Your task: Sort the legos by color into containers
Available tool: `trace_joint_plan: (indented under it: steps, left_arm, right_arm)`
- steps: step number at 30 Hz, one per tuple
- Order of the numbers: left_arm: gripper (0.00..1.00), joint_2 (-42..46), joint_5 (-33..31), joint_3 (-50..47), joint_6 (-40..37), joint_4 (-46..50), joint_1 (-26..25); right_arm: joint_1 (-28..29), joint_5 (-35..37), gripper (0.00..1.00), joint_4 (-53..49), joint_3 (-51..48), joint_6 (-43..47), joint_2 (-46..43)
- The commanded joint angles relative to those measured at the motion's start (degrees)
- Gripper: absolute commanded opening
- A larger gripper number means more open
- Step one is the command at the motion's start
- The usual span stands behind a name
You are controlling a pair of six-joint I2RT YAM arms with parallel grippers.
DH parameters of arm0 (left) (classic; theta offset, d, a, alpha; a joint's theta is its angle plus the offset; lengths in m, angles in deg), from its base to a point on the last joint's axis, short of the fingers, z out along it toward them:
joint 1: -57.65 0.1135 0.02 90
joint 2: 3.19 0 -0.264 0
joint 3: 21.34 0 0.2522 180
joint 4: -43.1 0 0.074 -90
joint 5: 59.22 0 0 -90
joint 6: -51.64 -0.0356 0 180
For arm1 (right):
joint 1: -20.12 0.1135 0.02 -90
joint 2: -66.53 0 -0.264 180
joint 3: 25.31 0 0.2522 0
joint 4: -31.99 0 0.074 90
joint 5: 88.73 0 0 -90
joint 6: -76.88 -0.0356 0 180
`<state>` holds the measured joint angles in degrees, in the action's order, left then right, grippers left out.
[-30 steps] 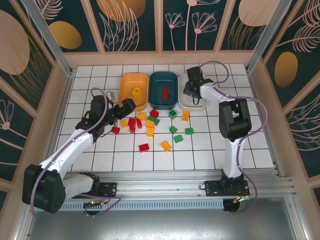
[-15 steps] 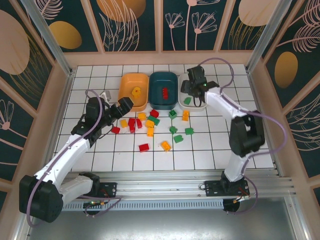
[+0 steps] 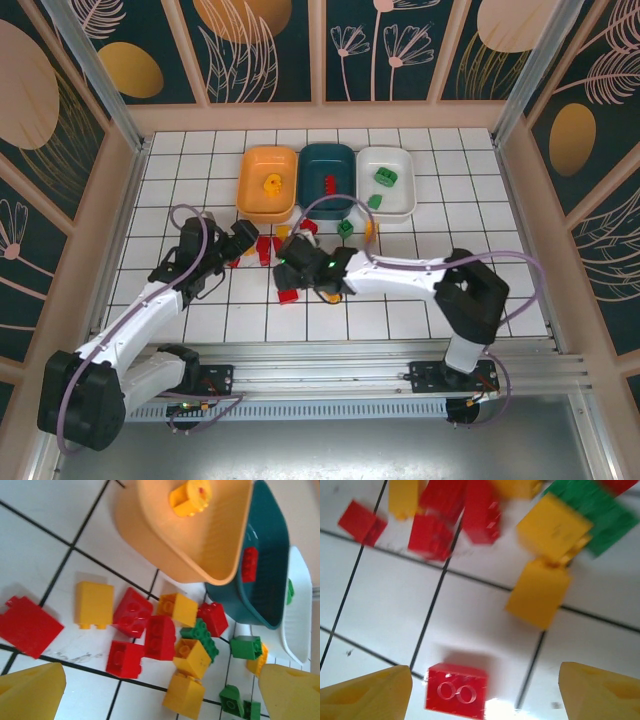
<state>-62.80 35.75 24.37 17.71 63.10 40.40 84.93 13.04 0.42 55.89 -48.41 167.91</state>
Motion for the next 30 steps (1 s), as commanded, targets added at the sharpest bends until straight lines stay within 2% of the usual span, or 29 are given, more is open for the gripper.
trace_joint_plan:
  steps: [1, 8, 14, 21, 26, 30]
  left_arm:
    - [0.98, 0.7, -2.9, -1.0, 2.7, 0.9, 1.6]
    - [0.98, 3.4, -2.9, -1.3, 2.9, 0.1, 2.1]
    - [0.99, 2.8, -3.0, -1.1, 2.2, 0.0, 2.2]
    - [0.98, 1.4, -2.8, -0.9, 1.5, -1.0, 2.3]
    - [0.98, 0.2, -2.8, -0.5, 1.3, -2.2, 2.2]
    - [0.99, -0.1, -2.1, 1.6, 0.6, -0.8, 2.2]
  right_arm:
    - [2.0, 1.4, 0.80, -2.5, 4.8, -1.8, 4.8]
    - [4.0, 2.0, 0.81, -7.4, 11.1, -3.5, 13.2]
    - [4.6, 5.4, 0.77, -10.3, 13.1, -4.4, 16.2]
    - [5.0, 7.7, 0.46, -9.8, 10.6, -5.3, 13.9]
    - [3.5, 10.9, 0.38, -9.0, 11.0, -2.5, 8.5]
    - [-1.8, 11.9, 0.38, -8.7, 14.1, 2.0, 5.6]
